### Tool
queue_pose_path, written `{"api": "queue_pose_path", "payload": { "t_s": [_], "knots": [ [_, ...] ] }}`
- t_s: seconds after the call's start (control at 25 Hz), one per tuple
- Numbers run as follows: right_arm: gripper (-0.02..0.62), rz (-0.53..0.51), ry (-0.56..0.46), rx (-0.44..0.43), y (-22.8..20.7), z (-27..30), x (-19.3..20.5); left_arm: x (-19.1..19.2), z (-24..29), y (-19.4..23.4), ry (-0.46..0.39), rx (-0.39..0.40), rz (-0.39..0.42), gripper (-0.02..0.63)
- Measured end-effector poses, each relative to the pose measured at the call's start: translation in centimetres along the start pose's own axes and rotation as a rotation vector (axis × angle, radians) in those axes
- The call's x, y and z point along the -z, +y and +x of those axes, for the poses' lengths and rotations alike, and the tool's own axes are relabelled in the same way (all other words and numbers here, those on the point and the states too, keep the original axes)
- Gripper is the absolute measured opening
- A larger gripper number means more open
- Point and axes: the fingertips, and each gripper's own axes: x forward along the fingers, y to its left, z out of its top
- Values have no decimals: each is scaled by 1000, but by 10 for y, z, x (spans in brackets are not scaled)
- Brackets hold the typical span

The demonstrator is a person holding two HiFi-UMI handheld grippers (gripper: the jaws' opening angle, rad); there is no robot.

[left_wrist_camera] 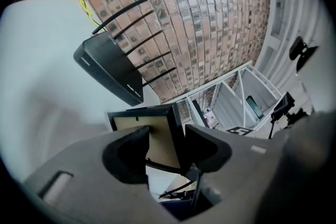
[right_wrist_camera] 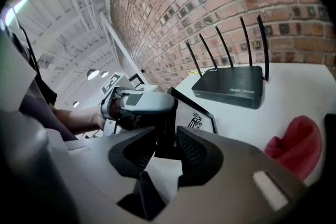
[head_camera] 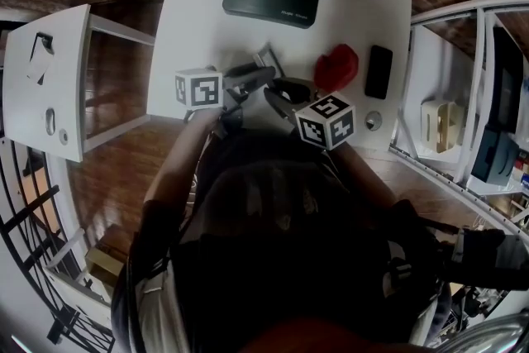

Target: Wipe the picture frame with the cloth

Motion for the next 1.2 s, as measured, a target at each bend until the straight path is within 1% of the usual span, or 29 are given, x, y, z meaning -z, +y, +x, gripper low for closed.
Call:
{"api": "queue_pose_path", "payload": {
  "t_s": [0.08,0.12,0.16,0.2,0.24,0.32,0.4,0.52,0.6,0.64,0.72,0.76,0.84,0.92,1.0,1.04,1.08,1.12,1.2],
  "knots": [
    [120,76,-25,-69,2,5,-3,-2,-9,6,-8,4,-30,214],
    [121,108,-29,-92,2,8,-3,-3,-12,8,-9,2,-38,202],
    [118,132,-27,-107,2,12,-3,-3,-15,11,-6,-4,-40,175],
    [117,147,-21,-114,2,15,-1,-2,-18,14,0,-15,-40,144],
    [120,154,-16,-117,2,18,1,-1,-19,17,7,-28,-40,130],
    [121,170,-8,-120,1,24,5,1,-21,23,13,-48,-51,111],
    [101,192,1,-127,0,29,7,1,-24,28,7,-53,-77,94],
    [100,204,10,-130,1,36,9,1,-28,35,5,-51,-107,86],
    [100,222,18,-142,3,39,11,3,-31,38,24,-47,-118,84],
    [93,238,20,-151,3,40,12,4,-32,40,38,-44,-121,82],
    [47,278,12,-153,-1,37,14,5,-33,44,66,-40,-121,71],
    [26,299,0,-137,-7,34,14,5,-34,46,79,-40,-121,68],
    [15,340,-31,-71,-29,24,16,6,-36,51,100,-42,-127,67],
    [9,370,-56,31,-61,13,20,6,-39,56,116,-38,-143,67],
    [11,354,-48,131,-91,7,24,6,-42,62,134,-25,-165,67],
    [25,334,-32,174,-102,6,25,5,-43,66,144,-18,-178,66],
    [82,314,-11,210,-113,5,28,5,-44,69,155,-11,-193,67],
    [124,300,16,238,-121,6,31,5,-45,73,168,-2,-209,66],
    [129,281,85,264,-128,12,41,6,-49,78,205,21,-238,66]
  ]
}}
